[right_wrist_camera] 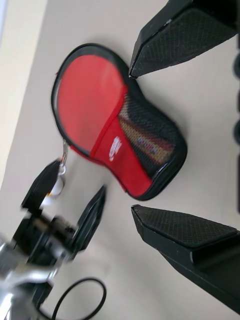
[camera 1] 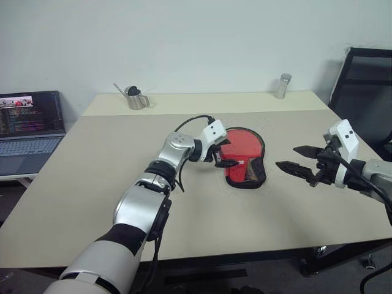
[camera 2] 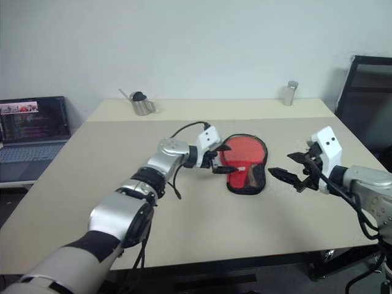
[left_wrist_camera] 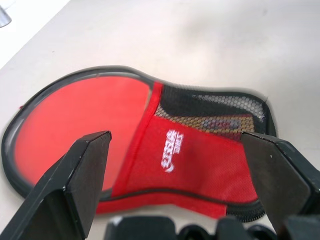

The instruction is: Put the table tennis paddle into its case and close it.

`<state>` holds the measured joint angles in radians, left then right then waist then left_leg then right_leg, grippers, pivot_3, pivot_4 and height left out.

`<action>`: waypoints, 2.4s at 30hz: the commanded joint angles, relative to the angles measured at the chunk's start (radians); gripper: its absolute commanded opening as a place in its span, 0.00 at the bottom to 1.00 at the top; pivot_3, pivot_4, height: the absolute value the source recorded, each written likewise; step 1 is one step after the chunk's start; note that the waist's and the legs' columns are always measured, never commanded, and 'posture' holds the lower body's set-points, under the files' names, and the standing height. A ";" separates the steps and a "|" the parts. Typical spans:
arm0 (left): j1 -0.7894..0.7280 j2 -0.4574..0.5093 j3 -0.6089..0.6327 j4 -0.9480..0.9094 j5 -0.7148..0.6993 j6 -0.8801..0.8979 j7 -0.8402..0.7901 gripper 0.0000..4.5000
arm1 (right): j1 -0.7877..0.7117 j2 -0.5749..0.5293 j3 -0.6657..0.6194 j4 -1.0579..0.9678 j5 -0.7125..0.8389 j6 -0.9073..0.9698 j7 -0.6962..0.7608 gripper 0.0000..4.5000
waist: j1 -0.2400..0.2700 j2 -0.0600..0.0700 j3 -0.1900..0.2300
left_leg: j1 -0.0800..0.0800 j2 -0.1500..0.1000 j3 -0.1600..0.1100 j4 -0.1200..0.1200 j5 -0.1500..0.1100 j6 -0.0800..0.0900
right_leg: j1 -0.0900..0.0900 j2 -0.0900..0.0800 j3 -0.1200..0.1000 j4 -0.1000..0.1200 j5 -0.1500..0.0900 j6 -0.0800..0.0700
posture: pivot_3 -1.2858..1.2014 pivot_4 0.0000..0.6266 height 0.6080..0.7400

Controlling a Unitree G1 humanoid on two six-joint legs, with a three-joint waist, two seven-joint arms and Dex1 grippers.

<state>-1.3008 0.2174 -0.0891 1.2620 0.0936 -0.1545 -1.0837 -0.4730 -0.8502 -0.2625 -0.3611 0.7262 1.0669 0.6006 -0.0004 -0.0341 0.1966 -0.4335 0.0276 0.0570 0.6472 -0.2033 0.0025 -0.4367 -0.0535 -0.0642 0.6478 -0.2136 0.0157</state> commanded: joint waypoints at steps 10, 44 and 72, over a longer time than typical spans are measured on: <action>0.232 0.257 0.162 -0.376 -0.216 0.182 -0.175 1.00 | -0.267 0.178 0.223 0.449 -0.255 -0.204 -0.034 0.99 | -0.016 0.000 0.000 | 0.001 0.000 0.000 0.000 0.000 0.000 | -0.001 0.000 0.001 0.001 0.003 -0.004 | 0.52 0.24 1.00; 0.415 0.333 0.132 -0.915 -0.351 0.482 -0.056 1.00 | -0.597 0.495 0.217 1.421 -0.543 -0.603 0.001 0.95 | -0.029 0.000 0.000 | 0.002 0.001 0.000 0.000 0.000 0.000 | 0.000 0.000 0.004 0.003 0.004 -0.005 | 0.52 0.24 1.00; 0.702 0.512 0.181 -1.125 -0.494 0.560 -0.192 1.00 | -0.524 0.715 0.196 1.073 -0.445 -0.229 0.117 0.00 | -0.059 0.000 -0.001 | 0.014 0.002 0.009 -0.002 0.000 0.000 | -0.001 0.002 0.021 0.014 0.003 -0.005 | 0.52 0.24 1.00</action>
<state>-0.6045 0.7104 0.0695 0.1935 -0.3677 0.3942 -1.2746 -1.0014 -0.1417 -0.0831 0.7978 0.2480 0.7882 0.6804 -0.0592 -0.0340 0.1959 -0.4199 0.0297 0.0665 0.6453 -0.2030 0.0022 -0.4375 -0.0520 -0.0428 0.6621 -0.2105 0.0109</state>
